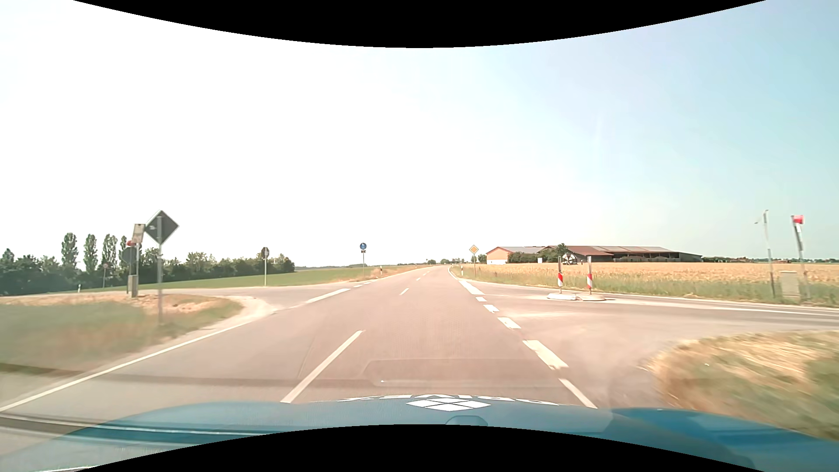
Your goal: Follow the waypoints while adhering to traffic rules and regulations
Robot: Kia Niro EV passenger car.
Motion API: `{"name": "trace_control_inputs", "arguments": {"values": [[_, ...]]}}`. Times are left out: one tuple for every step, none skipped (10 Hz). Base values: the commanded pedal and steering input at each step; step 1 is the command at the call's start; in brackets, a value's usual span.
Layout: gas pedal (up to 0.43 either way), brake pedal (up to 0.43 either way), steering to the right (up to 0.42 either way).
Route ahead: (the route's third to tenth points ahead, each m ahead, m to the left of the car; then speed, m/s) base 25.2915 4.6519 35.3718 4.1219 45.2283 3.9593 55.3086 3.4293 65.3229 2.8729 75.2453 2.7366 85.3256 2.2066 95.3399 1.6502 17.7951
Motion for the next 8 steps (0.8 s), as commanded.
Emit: {"name": "trace_control_inputs", "arguments": {"values": [[0.189, 0.0, 0.002], [0.189, 0.0, 0.001], [0.189, 0.0, 0.001], [0.189, 0.0, 0.001], [0.189, 0.0, 0.001], [0.189, 0.0, 0.0], [0.189, 0.0, 0.0], [0.189, 0.0, -0.001]]}}
